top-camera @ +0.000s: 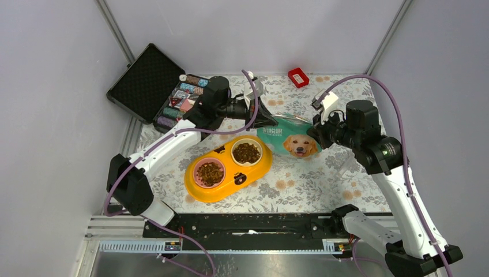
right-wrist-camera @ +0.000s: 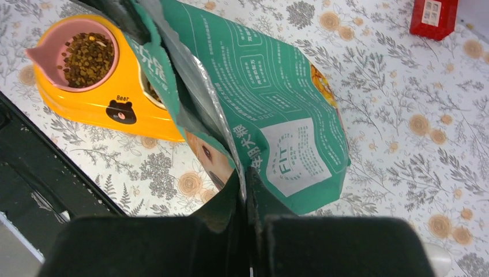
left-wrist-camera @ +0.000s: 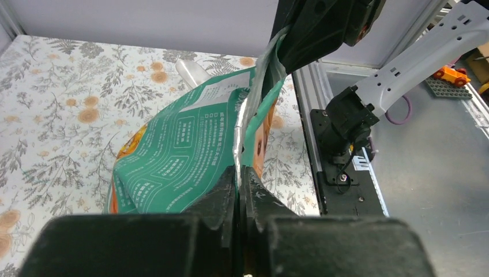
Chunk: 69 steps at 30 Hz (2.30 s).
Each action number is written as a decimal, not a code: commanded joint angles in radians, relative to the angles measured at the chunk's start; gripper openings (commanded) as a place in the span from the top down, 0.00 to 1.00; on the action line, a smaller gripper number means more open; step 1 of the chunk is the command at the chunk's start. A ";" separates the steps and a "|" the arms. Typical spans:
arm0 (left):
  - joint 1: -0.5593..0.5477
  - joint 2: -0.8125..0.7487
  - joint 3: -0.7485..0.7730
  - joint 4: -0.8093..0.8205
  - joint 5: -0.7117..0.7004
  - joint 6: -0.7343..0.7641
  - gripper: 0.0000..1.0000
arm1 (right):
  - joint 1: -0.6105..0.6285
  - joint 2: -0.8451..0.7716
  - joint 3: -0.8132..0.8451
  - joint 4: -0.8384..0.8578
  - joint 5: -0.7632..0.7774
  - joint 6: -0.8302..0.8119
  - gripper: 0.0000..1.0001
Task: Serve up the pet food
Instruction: Close the pet food bag at the center of the board.
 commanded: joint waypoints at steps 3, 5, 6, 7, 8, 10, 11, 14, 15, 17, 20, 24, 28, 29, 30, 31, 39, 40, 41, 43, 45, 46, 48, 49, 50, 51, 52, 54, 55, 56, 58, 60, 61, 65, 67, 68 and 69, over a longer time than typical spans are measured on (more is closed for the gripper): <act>-0.002 0.004 0.073 0.109 -0.001 -0.081 1.00 | -0.051 -0.020 0.090 0.001 0.027 -0.038 1.00; -0.002 -0.003 0.067 0.156 -0.020 -0.107 1.00 | -0.054 -0.017 0.103 0.001 0.030 -0.040 1.00; -0.002 -0.008 0.061 0.177 -0.037 -0.115 1.00 | -0.055 -0.012 0.108 0.000 0.036 -0.037 0.98; -0.002 -0.013 0.056 0.195 -0.057 -0.123 1.00 | -0.055 -0.007 0.111 0.000 0.033 -0.039 0.84; -0.002 -0.016 0.053 0.216 -0.084 -0.142 1.00 | -0.055 -0.003 0.113 -0.005 0.015 -0.049 0.52; -0.001 -0.012 0.055 0.264 -0.121 -0.200 1.00 | -0.055 0.004 0.118 -0.016 -0.023 -0.061 0.24; -0.001 -0.004 0.060 0.287 -0.126 -0.231 1.00 | -0.055 0.007 0.119 -0.015 -0.039 -0.063 0.22; 0.001 0.030 0.085 0.329 -0.148 -0.317 1.00 | -0.055 0.020 0.128 -0.001 -0.090 -0.051 0.21; 0.001 0.040 0.093 0.340 -0.150 -0.339 1.00 | -0.054 0.026 0.129 0.007 -0.109 -0.048 0.21; 0.002 0.052 0.099 0.368 -0.172 -0.372 1.00 | -0.054 0.044 0.136 0.021 -0.135 -0.044 0.22; 0.006 0.059 0.098 0.406 -0.203 -0.404 1.00 | -0.050 0.078 0.152 0.020 -0.147 -0.067 0.24; 0.011 0.068 0.104 0.431 -0.215 -0.423 1.00 | -0.043 0.115 0.152 0.071 -0.117 -0.086 0.30; 0.024 0.084 0.135 0.446 -0.198 -0.458 1.00 | -0.042 0.174 0.207 0.086 -0.102 -0.096 0.63; 0.030 0.087 0.141 0.461 -0.189 -0.475 1.00 | -0.043 0.185 0.223 0.086 -0.106 -0.099 0.81; 0.036 0.091 0.147 0.473 -0.179 -0.499 1.00 | -0.043 0.194 0.236 0.088 -0.106 -0.103 0.98; 0.043 0.095 0.158 0.480 -0.160 -0.523 1.00 | -0.042 0.201 0.245 0.098 -0.093 -0.095 1.00; 0.084 0.046 0.194 0.443 -0.101 -0.543 1.00 | -0.050 0.132 0.350 0.100 -0.021 -0.043 1.00; 0.085 0.034 0.191 0.442 -0.106 -0.536 1.00 | -0.052 0.131 0.373 0.081 -0.018 -0.042 1.00; 0.086 0.025 0.187 0.443 -0.108 -0.531 1.00 | -0.052 0.132 0.385 0.066 -0.010 -0.044 1.00; 0.085 0.016 0.177 0.443 -0.110 -0.524 1.00 | -0.054 0.122 0.367 0.055 0.038 -0.045 1.00; 0.087 0.015 0.151 0.443 -0.112 -0.522 1.00 | -0.063 0.093 0.303 0.055 0.114 -0.043 1.00; 0.088 0.014 0.134 0.444 -0.113 -0.523 1.00 | -0.072 0.072 0.261 0.058 0.133 -0.038 1.00; 0.090 0.008 0.097 0.454 -0.117 -0.523 1.00 | -0.095 0.021 0.178 0.075 0.160 -0.016 1.00; 0.090 0.006 0.085 0.458 -0.120 -0.522 1.00 | -0.102 -0.008 0.139 0.087 0.176 -0.007 1.00; 0.090 0.007 0.076 0.462 -0.120 -0.523 1.00 | -0.104 -0.034 0.107 0.105 0.196 0.006 1.00; 0.090 0.009 0.077 0.464 -0.119 -0.526 1.00 | -0.106 -0.055 0.085 0.118 0.211 0.026 1.00; 0.090 0.013 0.078 0.469 -0.118 -0.531 1.00 | -0.107 -0.072 0.074 0.122 0.213 0.041 0.97; 0.090 0.025 0.088 0.493 -0.111 -0.552 1.00 | -0.107 -0.101 0.061 0.121 0.174 0.054 0.64; 0.090 0.033 0.094 0.505 -0.105 -0.568 1.00 | -0.107 -0.114 0.057 0.121 0.162 0.055 0.61; 0.090 0.039 0.099 0.513 -0.103 -0.576 1.00 | -0.107 -0.126 0.054 0.121 0.164 0.058 0.59; 0.090 0.050 0.102 0.530 -0.099 -0.587 1.00 | -0.107 -0.147 0.050 0.116 0.182 0.057 0.57; 0.090 0.056 0.108 0.535 -0.098 -0.588 1.00 | -0.115 -0.153 0.066 0.077 0.159 0.049 0.55; 0.090 0.059 0.111 0.534 -0.096 -0.588 1.00 | -0.123 -0.146 0.084 0.047 0.134 0.046 0.55; 0.090 0.070 0.123 0.544 -0.086 -0.596 1.00 | -0.165 -0.120 0.098 0.003 0.050 0.029 0.54; 0.090 0.074 0.124 0.560 -0.085 -0.609 1.00 | -0.192 -0.115 0.095 0.005 0.008 0.012 0.55; 0.090 0.075 0.125 0.568 -0.083 -0.613 1.00 | -0.207 -0.115 0.090 0.009 -0.006 0.001 0.55; 0.090 0.078 0.125 0.573 -0.082 -0.618 1.00 | -0.219 -0.118 0.082 0.013 -0.013 -0.022 0.55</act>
